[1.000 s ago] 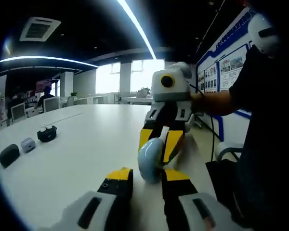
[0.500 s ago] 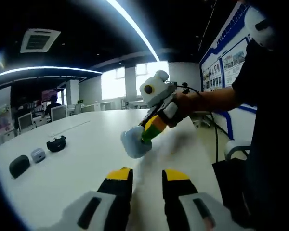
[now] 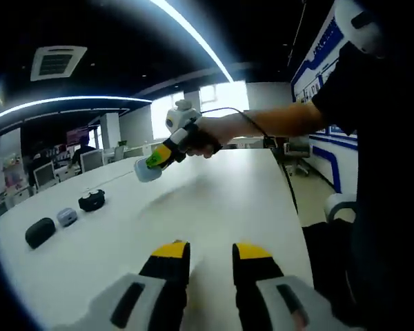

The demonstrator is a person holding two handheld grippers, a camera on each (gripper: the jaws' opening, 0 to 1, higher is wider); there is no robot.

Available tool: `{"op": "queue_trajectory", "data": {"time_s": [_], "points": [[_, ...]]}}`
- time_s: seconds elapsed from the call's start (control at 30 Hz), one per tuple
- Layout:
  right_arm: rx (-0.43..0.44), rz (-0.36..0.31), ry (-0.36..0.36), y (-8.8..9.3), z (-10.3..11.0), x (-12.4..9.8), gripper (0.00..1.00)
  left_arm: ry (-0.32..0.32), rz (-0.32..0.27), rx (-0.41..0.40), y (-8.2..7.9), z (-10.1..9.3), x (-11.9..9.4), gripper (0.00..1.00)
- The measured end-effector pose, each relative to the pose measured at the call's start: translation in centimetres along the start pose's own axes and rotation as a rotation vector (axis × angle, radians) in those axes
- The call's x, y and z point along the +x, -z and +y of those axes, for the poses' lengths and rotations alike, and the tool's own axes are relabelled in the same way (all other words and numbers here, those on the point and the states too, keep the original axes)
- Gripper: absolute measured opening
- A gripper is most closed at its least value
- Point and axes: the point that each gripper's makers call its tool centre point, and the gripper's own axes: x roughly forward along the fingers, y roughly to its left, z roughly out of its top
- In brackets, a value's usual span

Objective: Pick up the earbuds from the table and place the earbuds into the earbud case

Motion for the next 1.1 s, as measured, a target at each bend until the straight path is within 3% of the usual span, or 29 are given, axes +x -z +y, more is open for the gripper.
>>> {"op": "queue_trajectory", "data": {"time_s": [0.3,0.53,0.7,0.87,1.1], "points": [[0.135,0.048,0.08,-2.9,-6.5,2.6,0.15,-0.085,-0.02,-0.067,0.8,0.4,-2.5,0.28],[0.239,0.078,0.084,-4.3,-9.1,4.2,0.15,-0.169,-0.031,-0.132,1.5,1.1,-4.6,0.37],[0.309,0.089,0.071,-4.4,-9.2,5.0,0.15,-0.227,-0.066,-0.203,1.5,1.8,-6.1,0.42],[0.378,0.133,0.045,-4.8,-9.7,5.6,0.15,-0.277,-0.051,-0.262,2.1,2.2,-6.8,0.6],[0.443,0.209,0.023,-5.1,-10.0,5.8,0.15,-0.277,-0.08,-0.3,1.9,2.3,-7.3,0.62]]}}
